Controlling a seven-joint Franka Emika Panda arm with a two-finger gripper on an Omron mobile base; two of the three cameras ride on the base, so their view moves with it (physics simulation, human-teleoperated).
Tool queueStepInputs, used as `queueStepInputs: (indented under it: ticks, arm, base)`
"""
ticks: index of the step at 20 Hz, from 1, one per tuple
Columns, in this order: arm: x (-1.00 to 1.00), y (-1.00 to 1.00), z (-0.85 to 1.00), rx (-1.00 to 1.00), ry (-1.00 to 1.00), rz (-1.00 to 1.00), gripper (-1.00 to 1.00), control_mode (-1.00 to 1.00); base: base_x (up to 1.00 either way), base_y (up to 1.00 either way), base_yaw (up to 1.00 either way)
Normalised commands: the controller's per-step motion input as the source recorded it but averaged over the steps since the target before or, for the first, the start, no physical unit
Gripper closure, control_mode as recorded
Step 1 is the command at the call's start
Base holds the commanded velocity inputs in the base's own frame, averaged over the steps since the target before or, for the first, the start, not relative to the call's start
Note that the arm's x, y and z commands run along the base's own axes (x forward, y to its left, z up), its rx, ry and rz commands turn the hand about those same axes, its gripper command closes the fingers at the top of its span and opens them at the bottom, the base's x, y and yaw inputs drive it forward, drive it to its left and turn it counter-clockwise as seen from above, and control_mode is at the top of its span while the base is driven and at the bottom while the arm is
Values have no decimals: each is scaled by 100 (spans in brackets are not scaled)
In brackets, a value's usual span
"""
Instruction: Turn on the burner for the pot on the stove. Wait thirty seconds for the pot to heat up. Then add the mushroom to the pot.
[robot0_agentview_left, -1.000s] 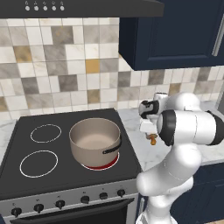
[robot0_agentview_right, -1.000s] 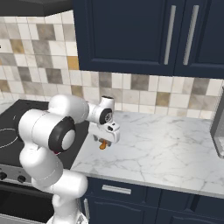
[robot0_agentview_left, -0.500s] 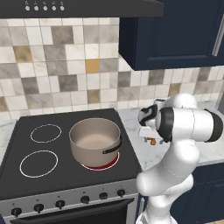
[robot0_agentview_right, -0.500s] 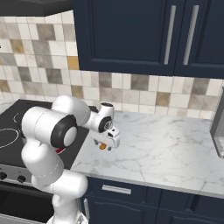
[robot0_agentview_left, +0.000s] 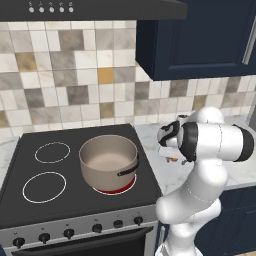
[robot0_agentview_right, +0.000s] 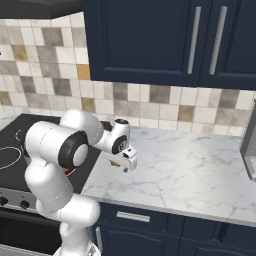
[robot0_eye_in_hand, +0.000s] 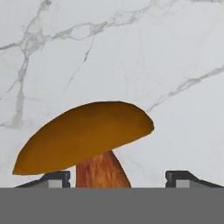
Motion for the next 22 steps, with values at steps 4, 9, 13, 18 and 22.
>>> queueStepInputs:
  ticks: [4,9,13,18,22]
  arm:
    - [0,0,-27,0,-3,0,100,-100]
    - [0,5,-3,0,-3,0,100,-100]
    - [0,22,8,3,-2,0,100,-100]
    - [-33,16,85,0,-5,0,100,-100]
    - [-65,0,100,0,0,0,100,-100]
  base:
    - [0,0,0]
    - [0,0,0]
    - [0,0,0]
    - [0,0,0]
    - [0,0,0]
